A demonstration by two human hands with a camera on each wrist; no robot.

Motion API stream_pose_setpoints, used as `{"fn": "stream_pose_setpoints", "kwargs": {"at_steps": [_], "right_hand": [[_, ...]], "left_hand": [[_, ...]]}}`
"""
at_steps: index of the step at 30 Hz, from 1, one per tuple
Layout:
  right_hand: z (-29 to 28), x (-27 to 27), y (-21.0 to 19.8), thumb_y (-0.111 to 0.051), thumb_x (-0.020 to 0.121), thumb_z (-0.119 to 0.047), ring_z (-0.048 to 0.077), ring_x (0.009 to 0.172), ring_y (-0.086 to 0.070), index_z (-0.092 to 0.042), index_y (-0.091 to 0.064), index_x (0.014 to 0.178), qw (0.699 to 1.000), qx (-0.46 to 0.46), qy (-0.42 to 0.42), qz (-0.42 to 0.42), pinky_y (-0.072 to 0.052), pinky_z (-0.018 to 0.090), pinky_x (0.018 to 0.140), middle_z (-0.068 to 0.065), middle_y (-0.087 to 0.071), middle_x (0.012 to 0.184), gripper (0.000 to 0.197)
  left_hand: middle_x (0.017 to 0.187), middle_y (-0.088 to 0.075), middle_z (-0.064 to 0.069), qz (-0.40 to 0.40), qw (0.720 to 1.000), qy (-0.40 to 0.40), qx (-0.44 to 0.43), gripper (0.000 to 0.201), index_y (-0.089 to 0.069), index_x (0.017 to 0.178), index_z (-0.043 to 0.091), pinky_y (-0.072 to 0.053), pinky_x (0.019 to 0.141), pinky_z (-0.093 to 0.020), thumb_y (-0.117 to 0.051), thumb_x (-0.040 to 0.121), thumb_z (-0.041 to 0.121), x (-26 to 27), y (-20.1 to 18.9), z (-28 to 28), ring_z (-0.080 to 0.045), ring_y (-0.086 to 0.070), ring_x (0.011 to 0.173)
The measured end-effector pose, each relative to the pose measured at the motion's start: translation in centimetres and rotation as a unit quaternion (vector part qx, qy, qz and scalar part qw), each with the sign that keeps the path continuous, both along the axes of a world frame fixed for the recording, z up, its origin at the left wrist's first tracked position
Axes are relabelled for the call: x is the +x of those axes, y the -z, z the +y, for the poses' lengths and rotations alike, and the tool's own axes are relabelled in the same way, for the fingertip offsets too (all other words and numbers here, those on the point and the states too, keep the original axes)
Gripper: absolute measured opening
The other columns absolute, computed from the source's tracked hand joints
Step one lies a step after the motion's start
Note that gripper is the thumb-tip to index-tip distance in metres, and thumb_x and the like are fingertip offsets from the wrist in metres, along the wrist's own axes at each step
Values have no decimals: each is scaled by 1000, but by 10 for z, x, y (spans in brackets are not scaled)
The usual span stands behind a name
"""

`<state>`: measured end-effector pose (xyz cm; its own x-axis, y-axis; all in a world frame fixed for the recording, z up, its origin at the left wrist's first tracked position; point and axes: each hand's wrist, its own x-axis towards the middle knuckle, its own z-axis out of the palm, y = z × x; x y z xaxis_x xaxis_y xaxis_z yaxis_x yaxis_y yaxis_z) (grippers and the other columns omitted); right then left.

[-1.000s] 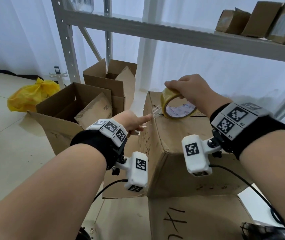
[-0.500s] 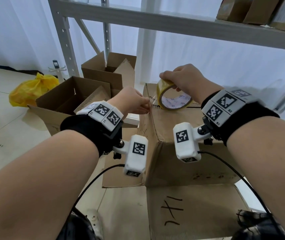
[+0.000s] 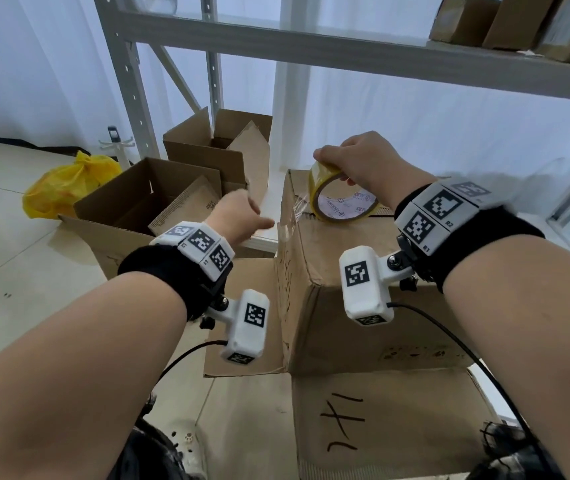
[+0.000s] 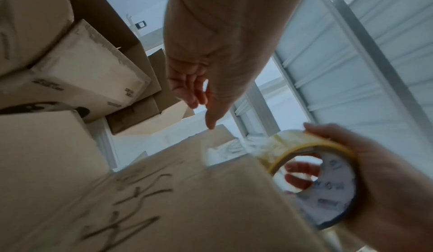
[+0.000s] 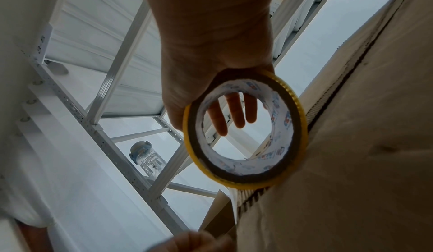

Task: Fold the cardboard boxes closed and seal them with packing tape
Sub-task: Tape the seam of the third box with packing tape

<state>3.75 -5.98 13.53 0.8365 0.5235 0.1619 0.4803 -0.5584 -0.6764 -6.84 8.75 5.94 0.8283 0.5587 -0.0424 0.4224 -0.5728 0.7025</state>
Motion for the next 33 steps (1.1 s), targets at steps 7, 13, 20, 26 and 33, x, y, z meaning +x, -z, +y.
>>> {"fn": "stream_pose_setpoints", "kwargs": {"at_steps": [7,13,20,26,33], "right_hand": [[1,-2,-1,-62,81,-42,18,69,-50,-14,-54,72,1000,9,7,6,-42,30,70,7,-54,74,31],[0,-4,1,-61,81,-43,19,69,-50,-15,-56,74,1000,11,9,-1,-41,30,68,8,-52,74,29],[-2,-10,1,-60,82,-43,18,68,-48,-14,-54,70,1000,11,15,-17,-39,30,67,8,-52,72,32],[-2,-8,2,-60,82,-42,19,66,-46,-14,-45,62,1000,13,16,-19,-36,30,65,7,-46,68,37],[-3,-9,3,-60,81,-42,19,65,-43,-16,-41,60,1000,17,15,-17,-35,31,64,5,-41,64,39]], "left_hand": [[95,-69,-16,-101,952,33,-288,31,-61,104,-5,-59,68,-24,-45,101,21,-3,-34,-27,-18,-69,77],[99,-64,-20,-40,958,22,-284,42,-54,115,-4,-58,70,-30,-41,101,33,-2,-28,-37,-27,-67,85],[109,-61,-23,-15,960,18,-279,50,-50,120,-4,-55,71,-33,-37,101,41,-2,-30,-43,-31,-64,94],[115,-60,-23,-53,957,22,-283,41,-47,126,-3,-55,67,-30,-41,102,29,0,-46,-39,-29,-64,96],[122,-56,-24,14,956,45,-290,60,-41,134,-1,-51,90,-41,-32,100,48,0,-33,-40,-34,-59,107]]}}
